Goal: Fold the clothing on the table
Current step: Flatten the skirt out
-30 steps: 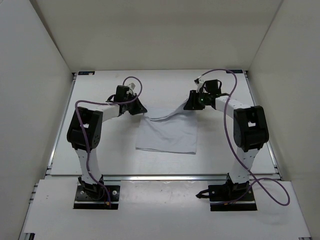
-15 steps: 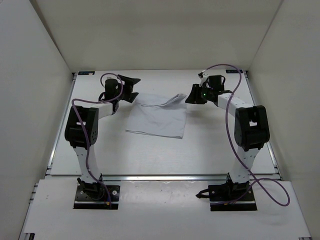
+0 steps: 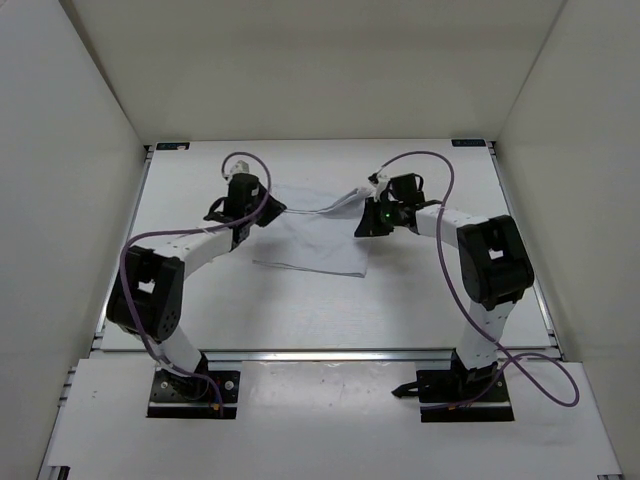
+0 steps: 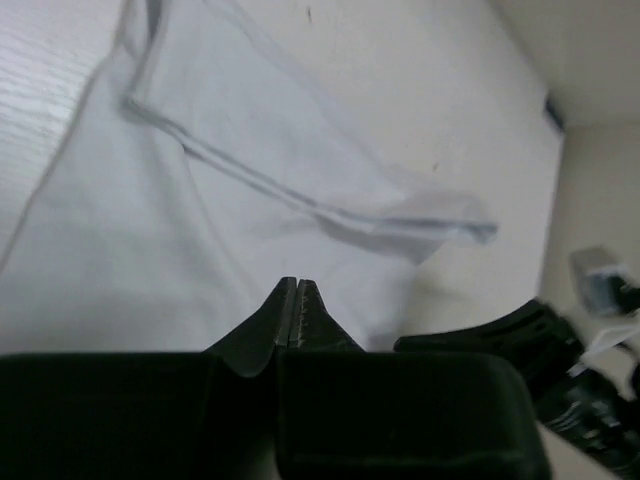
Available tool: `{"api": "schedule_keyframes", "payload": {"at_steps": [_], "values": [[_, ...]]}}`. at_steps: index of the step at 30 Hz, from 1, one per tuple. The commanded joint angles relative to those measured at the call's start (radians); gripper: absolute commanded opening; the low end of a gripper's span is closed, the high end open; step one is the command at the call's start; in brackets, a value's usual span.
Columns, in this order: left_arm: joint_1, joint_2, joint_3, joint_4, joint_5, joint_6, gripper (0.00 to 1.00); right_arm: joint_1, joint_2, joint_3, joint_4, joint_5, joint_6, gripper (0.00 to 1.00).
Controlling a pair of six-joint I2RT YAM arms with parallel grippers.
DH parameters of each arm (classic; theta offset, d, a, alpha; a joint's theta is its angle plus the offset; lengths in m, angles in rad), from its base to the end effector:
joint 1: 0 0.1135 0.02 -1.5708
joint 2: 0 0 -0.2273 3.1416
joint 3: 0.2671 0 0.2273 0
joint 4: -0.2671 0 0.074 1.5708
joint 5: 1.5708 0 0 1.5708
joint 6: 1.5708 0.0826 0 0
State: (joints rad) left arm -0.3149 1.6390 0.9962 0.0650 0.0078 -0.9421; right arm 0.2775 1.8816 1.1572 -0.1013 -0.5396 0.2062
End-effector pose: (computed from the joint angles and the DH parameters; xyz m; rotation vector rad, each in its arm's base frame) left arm 0.3593 -0.1177 0.1713 -0.6870 2.1339 -0.7211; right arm 0.3651 0.1481 0.1231 -0.3455 2.3948 0.8710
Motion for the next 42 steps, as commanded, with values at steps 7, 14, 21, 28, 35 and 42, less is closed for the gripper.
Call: {"api": "schedule_keyframes", "payload": {"at_steps": [7, 14, 21, 28, 35, 42], "values": [[-0.102, 0.084, -0.010, -0.228, -0.115, 0.184, 0.00, 0.063, -0.022, -0.042, 0.034, -0.005, -0.005, 0.00], [-0.148, 0.091, -0.034, -0.321, -0.209, 0.209, 0.00, 0.075, -0.058, -0.143, 0.049, 0.017, 0.016, 0.00], [-0.180, 0.058, -0.152, -0.327, -0.183, 0.167, 0.00, 0.104, -0.076, -0.226, 0.084, 0.082, 0.035, 0.00], [-0.275, -0.010, -0.186, -0.456, -0.180, 0.135, 0.00, 0.127, -0.127, -0.307, -0.004, 0.078, 0.077, 0.00], [-0.323, -0.194, -0.254, -0.638, -0.120, 0.098, 0.00, 0.141, -0.356, -0.438, -0.138, 0.058, 0.085, 0.00], [-0.290, -0.318, -0.090, -0.758, -0.092, 0.207, 0.19, 0.083, -0.490, -0.331, -0.247, 0.041, 0.016, 0.33]]}}
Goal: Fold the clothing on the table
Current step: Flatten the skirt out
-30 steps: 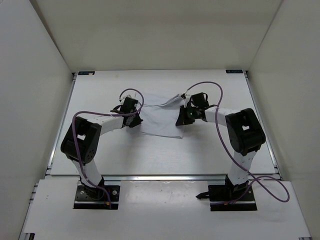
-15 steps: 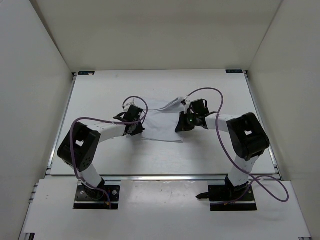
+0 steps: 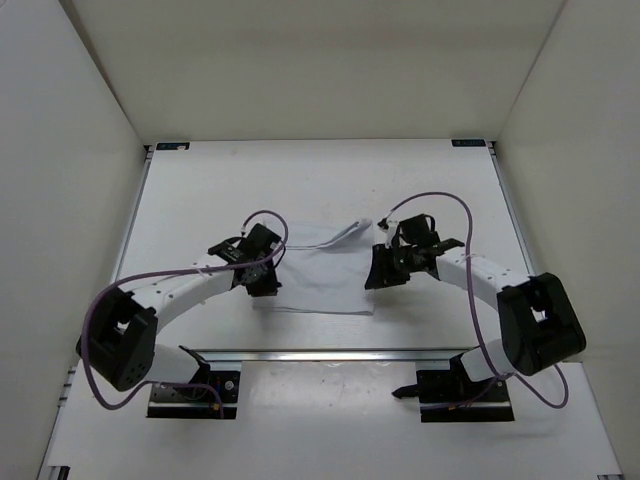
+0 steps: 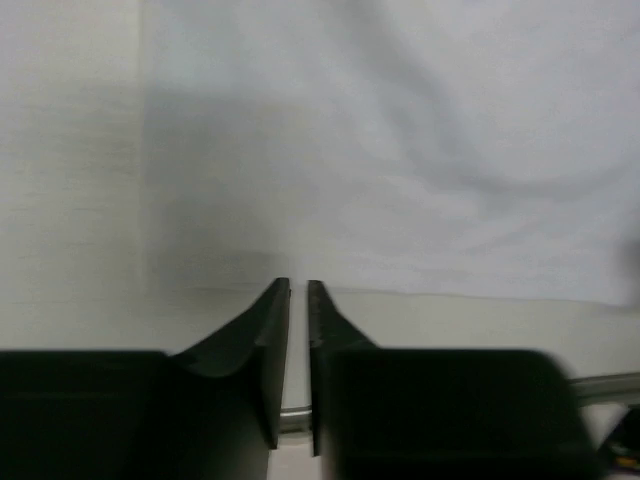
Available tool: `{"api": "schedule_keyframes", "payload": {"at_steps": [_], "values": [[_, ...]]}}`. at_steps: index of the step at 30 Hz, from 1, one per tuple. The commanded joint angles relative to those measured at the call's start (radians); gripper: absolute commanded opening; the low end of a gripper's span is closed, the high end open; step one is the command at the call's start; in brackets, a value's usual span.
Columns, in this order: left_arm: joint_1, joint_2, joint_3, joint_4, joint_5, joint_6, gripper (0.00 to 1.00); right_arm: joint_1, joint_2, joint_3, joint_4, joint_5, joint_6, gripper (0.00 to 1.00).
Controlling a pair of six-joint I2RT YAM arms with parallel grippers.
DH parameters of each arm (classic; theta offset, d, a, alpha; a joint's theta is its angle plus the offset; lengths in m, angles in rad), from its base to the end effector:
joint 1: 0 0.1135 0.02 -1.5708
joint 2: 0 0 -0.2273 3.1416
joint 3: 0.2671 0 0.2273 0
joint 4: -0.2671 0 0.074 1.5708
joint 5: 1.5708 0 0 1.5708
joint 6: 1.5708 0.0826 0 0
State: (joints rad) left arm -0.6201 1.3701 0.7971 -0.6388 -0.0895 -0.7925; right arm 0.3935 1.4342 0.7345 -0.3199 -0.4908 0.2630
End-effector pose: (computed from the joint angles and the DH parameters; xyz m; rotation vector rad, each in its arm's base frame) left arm 0.2048 -0.1371 0.1215 -0.2639 2.7893 -0.2345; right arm 0.2366 0.1404 0.1183 -0.3595 2.6278 0.8684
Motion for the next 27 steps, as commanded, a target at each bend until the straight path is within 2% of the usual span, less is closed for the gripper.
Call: {"api": "schedule_keyframes", "payload": {"at_steps": [1, 2, 3, 5, 7, 8, 12, 15, 21, 27], "values": [[0.073, -0.034, 0.122, -0.026, 0.023, 0.076, 0.28, -0.059, -0.034, 0.138, -0.030, -0.009, -0.048, 0.43], [0.094, -0.031, 0.128, -0.013, 0.045, 0.081, 0.33, -0.077, -0.014, 0.166, -0.036, -0.006, -0.056, 0.47], [0.147, -0.022, 0.129, 0.032, 0.083, 0.096, 0.46, -0.088, 0.000, 0.207, -0.034, -0.003, -0.067, 0.55], [0.216, -0.009, 0.100, 0.131, 0.149, 0.108, 0.65, -0.102, 0.040, 0.259, -0.021, 0.014, -0.086, 0.67], [0.285, 0.004, 0.082, 0.221, 0.201, 0.127, 0.74, -0.113, 0.077, 0.304, 0.004, 0.015, -0.099, 0.71], [0.319, 0.018, 0.071, 0.266, 0.223, 0.137, 0.75, -0.126, 0.098, 0.319, 0.028, 0.015, -0.097, 0.73], [0.411, 0.093, 0.066, 0.401, 0.355, 0.173, 0.72, -0.171, 0.185, 0.376, 0.091, -0.044, -0.027, 0.74], [0.402, 0.185, 0.121, 0.449, 0.411, 0.191, 0.68, -0.179, 0.233, 0.404, 0.124, -0.046, 0.018, 0.73], [0.376, 0.359, 0.266, 0.453, 0.413, 0.205, 0.59, -0.196, 0.318, 0.451, 0.145, -0.078, 0.084, 0.73], [0.387, 0.379, 0.275, 0.478, 0.396, 0.207, 0.57, -0.199, 0.345, 0.482, 0.188, -0.083, 0.110, 0.73]]}}
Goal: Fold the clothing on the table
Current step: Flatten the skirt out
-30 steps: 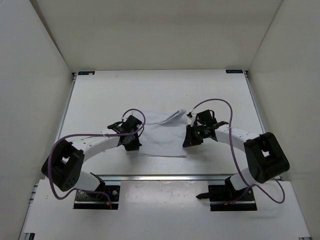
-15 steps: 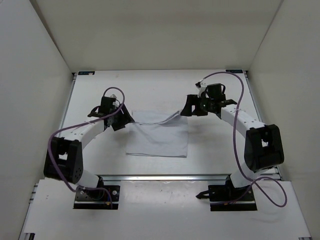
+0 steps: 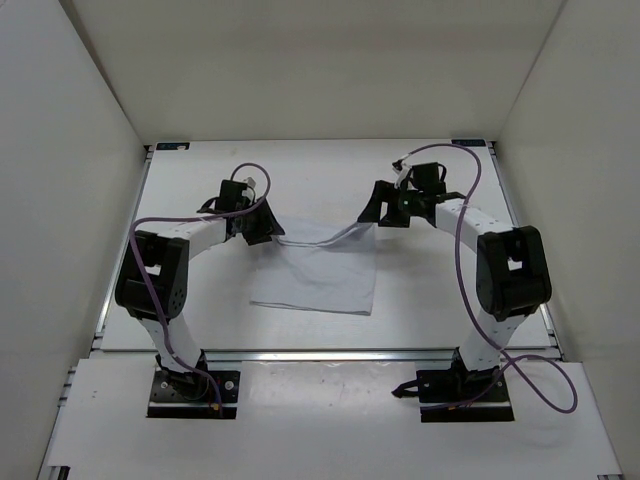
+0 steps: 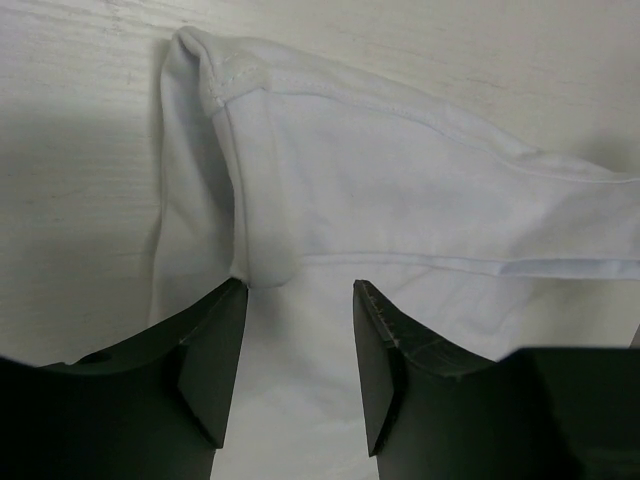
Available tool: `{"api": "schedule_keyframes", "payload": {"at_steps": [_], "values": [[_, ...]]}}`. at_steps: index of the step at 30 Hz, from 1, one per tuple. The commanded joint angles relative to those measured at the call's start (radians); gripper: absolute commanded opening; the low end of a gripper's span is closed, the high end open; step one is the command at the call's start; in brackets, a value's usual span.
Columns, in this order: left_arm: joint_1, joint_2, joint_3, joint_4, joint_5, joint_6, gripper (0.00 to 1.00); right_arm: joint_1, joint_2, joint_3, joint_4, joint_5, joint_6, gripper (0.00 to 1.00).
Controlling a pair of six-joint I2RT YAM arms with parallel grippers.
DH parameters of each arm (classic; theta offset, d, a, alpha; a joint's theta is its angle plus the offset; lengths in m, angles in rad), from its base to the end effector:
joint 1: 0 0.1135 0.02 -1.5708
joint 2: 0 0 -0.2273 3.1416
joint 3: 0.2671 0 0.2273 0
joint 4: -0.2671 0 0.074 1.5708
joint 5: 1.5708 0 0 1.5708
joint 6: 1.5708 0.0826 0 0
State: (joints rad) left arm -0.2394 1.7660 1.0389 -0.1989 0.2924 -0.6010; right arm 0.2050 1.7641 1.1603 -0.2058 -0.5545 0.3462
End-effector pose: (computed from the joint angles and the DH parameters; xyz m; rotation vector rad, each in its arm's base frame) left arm 0.3439 -0.1084 0.1132 -0.3393 2.5626 -0.6990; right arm 0.3609 0.1195 0.1571 -0.1033 2.4141 0.9188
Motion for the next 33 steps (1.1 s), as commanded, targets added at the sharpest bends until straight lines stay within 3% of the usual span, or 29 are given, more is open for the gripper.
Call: {"api": "schedule_keyframes", "payload": {"at_steps": [1, 9, 14, 25, 28, 32, 33], "values": [[0.018, -0.008, 0.030, 0.038, 0.016, 0.017, 0.57, -0.004, 0.029, 0.070, 0.071, -0.033, 0.028, 0.73], [0.048, -0.017, -0.005, 0.125, 0.054, -0.009, 0.55, 0.013, 0.046, 0.085, 0.088, -0.061, 0.036, 0.71], [0.029, 0.013, 0.027, 0.093, 0.059, 0.000, 0.58, 0.031, 0.051, 0.089, 0.065, -0.041, 0.028, 0.72], [0.038, 0.046, 0.038, 0.092, 0.057, 0.007, 0.53, 0.054, 0.051, 0.050, 0.052, -0.022, 0.066, 0.67], [0.041, 0.064, 0.061, 0.079, 0.057, 0.012, 0.47, 0.054, 0.073, 0.053, 0.060, -0.039, 0.077, 0.57], [0.031, 0.081, 0.087, 0.067, 0.056, 0.024, 0.29, 0.062, 0.097, 0.082, 0.063, -0.033, 0.079, 0.36], [0.037, 0.081, 0.090, 0.056, 0.053, 0.024, 0.24, 0.063, 0.106, 0.088, 0.060, -0.038, 0.076, 0.27]]}}
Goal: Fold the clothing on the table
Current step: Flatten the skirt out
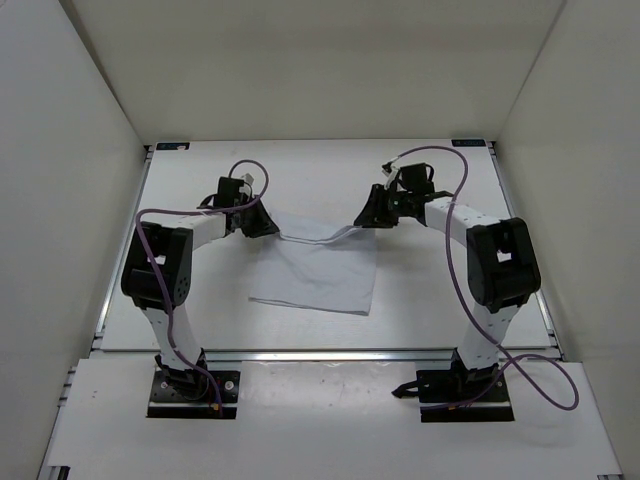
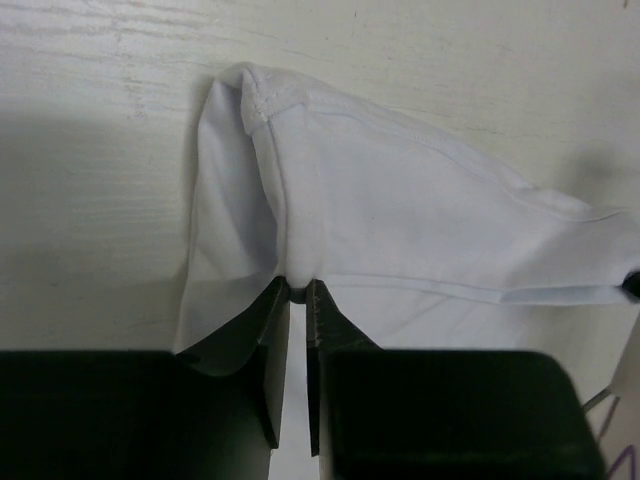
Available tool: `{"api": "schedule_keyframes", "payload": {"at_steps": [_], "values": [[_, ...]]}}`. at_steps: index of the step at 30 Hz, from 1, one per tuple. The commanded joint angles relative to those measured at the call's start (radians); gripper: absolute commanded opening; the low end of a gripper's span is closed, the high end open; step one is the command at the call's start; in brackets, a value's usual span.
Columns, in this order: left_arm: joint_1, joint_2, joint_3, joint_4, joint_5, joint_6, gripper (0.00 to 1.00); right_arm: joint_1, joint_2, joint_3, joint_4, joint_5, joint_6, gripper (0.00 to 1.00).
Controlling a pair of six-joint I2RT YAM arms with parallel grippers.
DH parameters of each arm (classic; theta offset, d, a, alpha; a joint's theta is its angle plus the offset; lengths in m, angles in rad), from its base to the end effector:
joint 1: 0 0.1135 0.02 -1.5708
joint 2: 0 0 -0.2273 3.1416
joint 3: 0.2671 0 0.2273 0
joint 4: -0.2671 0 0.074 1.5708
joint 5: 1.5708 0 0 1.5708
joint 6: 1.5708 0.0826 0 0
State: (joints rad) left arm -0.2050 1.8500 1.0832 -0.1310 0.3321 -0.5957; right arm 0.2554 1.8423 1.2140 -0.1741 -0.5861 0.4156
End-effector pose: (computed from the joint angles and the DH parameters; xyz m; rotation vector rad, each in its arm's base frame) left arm 0.3636 -0.1031 0.1042 -0.3482 2.5296 -0.7409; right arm 0.3686 0.1434 0.1495 -0.1004 2.4316 1.0098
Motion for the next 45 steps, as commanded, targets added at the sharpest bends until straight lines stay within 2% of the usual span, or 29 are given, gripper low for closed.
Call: {"api": "schedule_keyframes", "payload": {"at_steps": [1, 3, 5, 6, 19, 28, 32, 34, 35, 37, 38, 40, 41, 43, 45], "values": [[-0.005, -0.002, 0.046, -0.010, 0.013, 0.022, 0.19, 0.008, 0.037, 0.047, 0.015, -0.001, 0.000, 0.23], [-0.001, -0.002, 0.055, -0.013, 0.021, 0.025, 0.13, 0.010, 0.055, 0.070, -0.005, -0.003, 0.005, 0.09], [0.007, -0.003, 0.061, -0.025, 0.012, 0.033, 0.05, 0.007, 0.061, 0.090, -0.011, -0.001, 0.002, 0.00], [0.007, -0.003, 0.066, -0.038, 0.015, 0.034, 0.00, 0.008, 0.060, 0.094, -0.011, 0.002, -0.006, 0.00], [0.004, -0.011, 0.187, -0.105, 0.007, 0.071, 0.00, -0.065, 0.018, 0.208, -0.106, 0.020, -0.073, 0.00], [-0.046, -0.107, 0.072, -0.160, -0.053, 0.123, 0.00, -0.071, -0.106, 0.021, -0.113, 0.081, -0.103, 0.00], [-0.054, -0.083, 0.076, -0.141, -0.068, 0.131, 0.00, -0.074, -0.063, 0.030, -0.123, 0.094, -0.132, 0.00], [-0.040, 0.000, 0.164, -0.169, -0.041, 0.129, 0.00, -0.084, -0.020, 0.119, -0.171, 0.095, -0.162, 0.00], [-0.025, 0.023, 0.249, -0.179, -0.028, 0.125, 0.00, -0.105, 0.020, 0.218, -0.195, 0.076, -0.179, 0.00], [-0.027, 0.124, 0.506, -0.244, -0.001, 0.122, 0.00, -0.125, 0.087, 0.427, -0.301, 0.065, -0.222, 0.00], [-0.024, 0.168, 0.586, -0.266, -0.001, 0.125, 0.00, -0.134, 0.119, 0.579, -0.327, 0.075, -0.234, 0.00], [-0.028, 0.228, 0.957, -0.400, -0.027, 0.145, 0.00, -0.146, 0.166, 0.886, -0.421, 0.095, -0.274, 0.00], [-0.036, 0.248, 1.121, -0.457, -0.059, 0.154, 0.00, -0.160, 0.155, 0.925, -0.412, 0.107, -0.271, 0.00], [-0.048, 0.224, 1.257, -0.493, -0.122, 0.180, 0.00, -0.177, 0.048, 0.923, -0.363, 0.095, -0.253, 0.00], [-0.056, 0.126, 1.201, -0.469, -0.185, 0.192, 0.00, -0.165, -0.030, 0.889, -0.387, 0.161, -0.303, 0.00]]}}
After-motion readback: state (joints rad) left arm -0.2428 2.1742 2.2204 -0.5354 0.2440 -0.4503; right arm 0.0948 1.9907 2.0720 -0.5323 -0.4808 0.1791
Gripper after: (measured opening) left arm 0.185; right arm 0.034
